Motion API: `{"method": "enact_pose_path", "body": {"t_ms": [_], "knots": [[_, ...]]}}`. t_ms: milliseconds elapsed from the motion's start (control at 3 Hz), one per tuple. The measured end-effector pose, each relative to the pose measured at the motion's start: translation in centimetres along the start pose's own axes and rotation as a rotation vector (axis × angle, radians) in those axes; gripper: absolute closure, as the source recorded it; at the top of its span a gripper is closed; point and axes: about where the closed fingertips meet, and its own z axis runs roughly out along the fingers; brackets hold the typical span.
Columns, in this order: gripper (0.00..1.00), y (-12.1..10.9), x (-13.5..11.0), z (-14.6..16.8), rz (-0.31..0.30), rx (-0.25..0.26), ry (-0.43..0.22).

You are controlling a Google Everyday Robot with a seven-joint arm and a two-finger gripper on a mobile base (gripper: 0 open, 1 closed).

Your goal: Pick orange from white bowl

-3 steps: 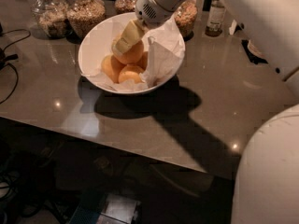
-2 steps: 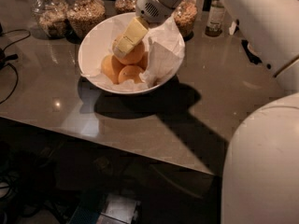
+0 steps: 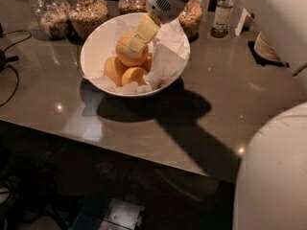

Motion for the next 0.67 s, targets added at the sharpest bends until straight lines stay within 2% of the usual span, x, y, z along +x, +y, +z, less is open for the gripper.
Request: {"method": "enact_pose_path", "body": {"t_ms": [333,667], "knots": [[0.19,0.0,1.1,-4.4,0.102,0.221,0.033],[0.42,0.3,1.4,-6.9,0.167,0.428,0.010]]}}
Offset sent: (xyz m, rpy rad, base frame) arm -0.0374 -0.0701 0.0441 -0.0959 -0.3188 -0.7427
